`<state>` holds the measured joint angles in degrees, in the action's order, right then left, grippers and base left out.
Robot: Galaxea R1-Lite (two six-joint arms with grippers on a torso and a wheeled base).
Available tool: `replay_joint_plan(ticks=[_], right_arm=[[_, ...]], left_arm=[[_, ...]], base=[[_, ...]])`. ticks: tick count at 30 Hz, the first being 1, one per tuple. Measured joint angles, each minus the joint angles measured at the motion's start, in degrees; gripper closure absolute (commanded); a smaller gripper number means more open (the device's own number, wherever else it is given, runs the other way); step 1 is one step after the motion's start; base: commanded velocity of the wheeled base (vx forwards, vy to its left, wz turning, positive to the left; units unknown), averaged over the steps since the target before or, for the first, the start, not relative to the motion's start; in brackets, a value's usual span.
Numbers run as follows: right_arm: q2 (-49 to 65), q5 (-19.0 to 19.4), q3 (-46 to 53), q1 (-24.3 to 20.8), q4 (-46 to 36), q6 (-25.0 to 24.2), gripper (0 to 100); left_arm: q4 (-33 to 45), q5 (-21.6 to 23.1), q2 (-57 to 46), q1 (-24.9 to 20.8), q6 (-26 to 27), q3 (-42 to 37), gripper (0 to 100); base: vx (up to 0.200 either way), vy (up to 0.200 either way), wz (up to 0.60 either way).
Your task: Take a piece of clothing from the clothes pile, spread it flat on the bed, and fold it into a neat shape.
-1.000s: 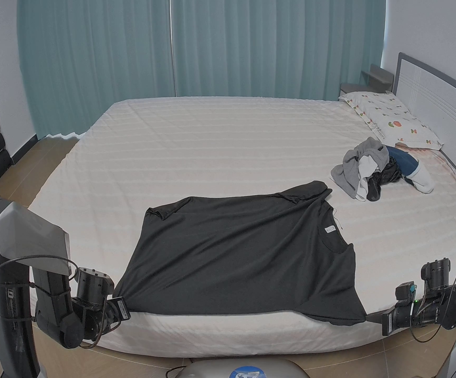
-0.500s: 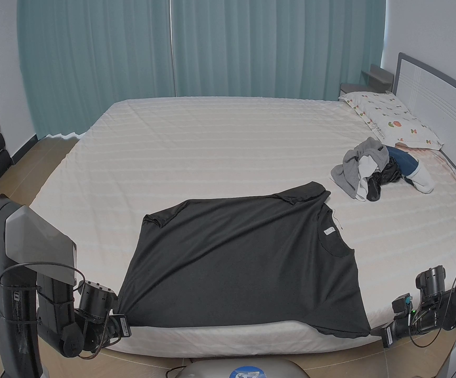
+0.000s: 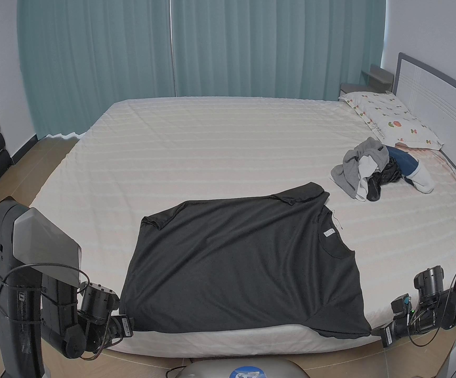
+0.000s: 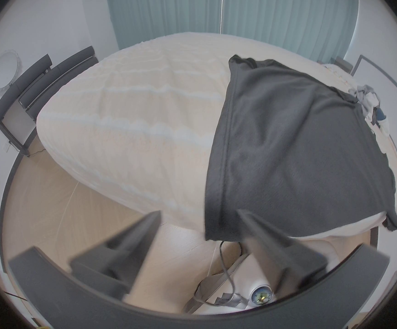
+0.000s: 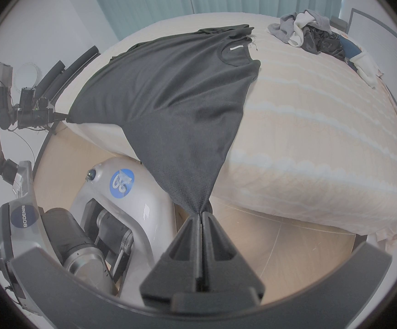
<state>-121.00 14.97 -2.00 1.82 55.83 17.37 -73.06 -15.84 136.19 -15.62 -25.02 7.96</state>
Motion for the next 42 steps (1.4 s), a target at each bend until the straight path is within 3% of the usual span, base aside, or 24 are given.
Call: replay_joint_plan(ticks=[8, 14, 15, 29, 36, 42], right_arm=[[2.71, 4.35, -2.13, 1.12, -0.79, -6.84, 100], [3.64, 3.36, -2.93, -0.39, -3.94, -7.19, 100], [3.64, 2.95, -3.04, -0.55, -3.96, -7.17, 0], [3.50, 2.46, -5.61, 0.38, -3.39, -8.05, 0], [0.78, 2.93, -11.19, 0.50, -3.28, -19.94, 0], [-3.96, 3.66, -16.88, 0.50, -2.57, -23.50, 0]], left_arm=[[-3.35, 0.18, -1.07, 0.40, -1.50, 0.35, 0], [-3.61, 0.22, -1.93, 0.85, -2.44, 1.49, 0], [-3.61, 0.24, -2.01, 0.96, -2.46, 1.60, 0], [-3.58, 4.34, -3.10, 2.06, -7.74, 4.41, 0], [-3.44, 8.53, -3.62, 2.67, -13.85, 6.86, 0], [-3.19, 13.04, -3.67, 4.73, -20.61, 10.03, 0]], base=[[0.000, 0.000, 0.00], [0.000, 0.000, 0.00], [0.000, 0.000, 0.00], [0.000, 0.000, 0.00], [0.000, 0.000, 0.00], [0.000, 0.000, 0.00]])
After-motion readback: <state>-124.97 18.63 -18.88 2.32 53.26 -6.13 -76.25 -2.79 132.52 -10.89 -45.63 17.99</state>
